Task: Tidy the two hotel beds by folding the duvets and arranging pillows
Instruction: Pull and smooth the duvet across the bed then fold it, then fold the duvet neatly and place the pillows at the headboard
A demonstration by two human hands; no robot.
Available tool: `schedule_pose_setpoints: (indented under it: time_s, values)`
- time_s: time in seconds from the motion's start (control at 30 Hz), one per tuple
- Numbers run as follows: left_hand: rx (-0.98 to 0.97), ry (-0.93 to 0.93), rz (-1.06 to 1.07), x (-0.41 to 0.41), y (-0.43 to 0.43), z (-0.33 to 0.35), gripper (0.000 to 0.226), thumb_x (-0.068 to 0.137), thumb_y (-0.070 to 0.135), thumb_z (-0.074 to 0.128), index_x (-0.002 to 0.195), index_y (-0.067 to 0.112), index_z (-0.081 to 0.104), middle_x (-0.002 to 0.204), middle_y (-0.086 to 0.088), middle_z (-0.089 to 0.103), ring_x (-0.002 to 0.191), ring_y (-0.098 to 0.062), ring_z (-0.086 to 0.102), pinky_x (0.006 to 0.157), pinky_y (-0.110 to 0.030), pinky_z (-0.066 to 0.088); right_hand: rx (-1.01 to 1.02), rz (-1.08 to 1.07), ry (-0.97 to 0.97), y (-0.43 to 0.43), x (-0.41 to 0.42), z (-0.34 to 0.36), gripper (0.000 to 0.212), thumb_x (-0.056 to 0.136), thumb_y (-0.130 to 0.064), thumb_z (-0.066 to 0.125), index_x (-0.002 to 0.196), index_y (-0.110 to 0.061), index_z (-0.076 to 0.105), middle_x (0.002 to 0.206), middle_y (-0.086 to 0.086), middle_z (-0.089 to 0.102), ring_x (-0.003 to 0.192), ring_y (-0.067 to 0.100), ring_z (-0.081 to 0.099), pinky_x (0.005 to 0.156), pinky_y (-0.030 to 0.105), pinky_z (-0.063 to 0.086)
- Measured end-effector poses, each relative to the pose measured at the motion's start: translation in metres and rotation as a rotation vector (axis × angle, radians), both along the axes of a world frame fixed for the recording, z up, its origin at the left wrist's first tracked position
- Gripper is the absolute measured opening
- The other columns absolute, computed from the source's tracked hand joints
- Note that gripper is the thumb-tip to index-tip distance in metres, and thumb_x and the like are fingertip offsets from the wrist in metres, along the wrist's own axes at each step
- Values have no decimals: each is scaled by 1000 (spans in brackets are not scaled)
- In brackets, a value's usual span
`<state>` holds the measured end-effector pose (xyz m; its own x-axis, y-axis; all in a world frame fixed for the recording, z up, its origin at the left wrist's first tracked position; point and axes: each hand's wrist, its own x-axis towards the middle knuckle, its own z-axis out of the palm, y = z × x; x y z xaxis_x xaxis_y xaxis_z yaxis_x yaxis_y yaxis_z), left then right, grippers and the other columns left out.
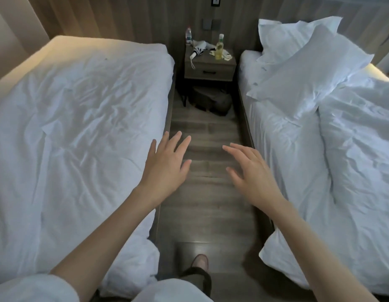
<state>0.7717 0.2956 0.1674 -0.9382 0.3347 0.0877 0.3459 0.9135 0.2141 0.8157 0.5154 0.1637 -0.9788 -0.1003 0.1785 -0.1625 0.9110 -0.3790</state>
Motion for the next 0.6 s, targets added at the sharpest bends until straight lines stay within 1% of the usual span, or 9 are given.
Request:
schedule_pose_setpoints:
  time_s: [0.1,0.27,0.43,0.6]
  values:
    - [-2,3,6,-54,43,5,57,101,37,38,153,24,18,161,-1,16,149,-25,7,118,-44,7,0,4,19,43,-58,9,51,92,-19,60,141,-23,48,145,-3,46,133,18,37,109,34,30]
    - [-11,19,61,-144,97,16,56,101,36,39,153,22,22,160,-2,20,148,-26,11,118,-45,12,-12,42,42,99,-159,13,52,90,-17,61,140,-22,49,145,-1,46,132,21,39,110,40,34]
    - [-4,51,172,-224,143,20,56,101,38,39,153,22,24,160,-2,19,148,-27,12,118,-47,12,25,147,80,149,-262,13,52,89,-20,62,140,-24,49,144,-1,47,131,22,41,108,41,36]
    - [20,67,289,-298,195,21,56,99,40,42,151,22,30,159,-3,24,147,-28,17,118,-48,14,40,275,69,205,-364,21,53,92,-21,59,143,-24,45,148,-2,43,135,19,36,110,36,29]
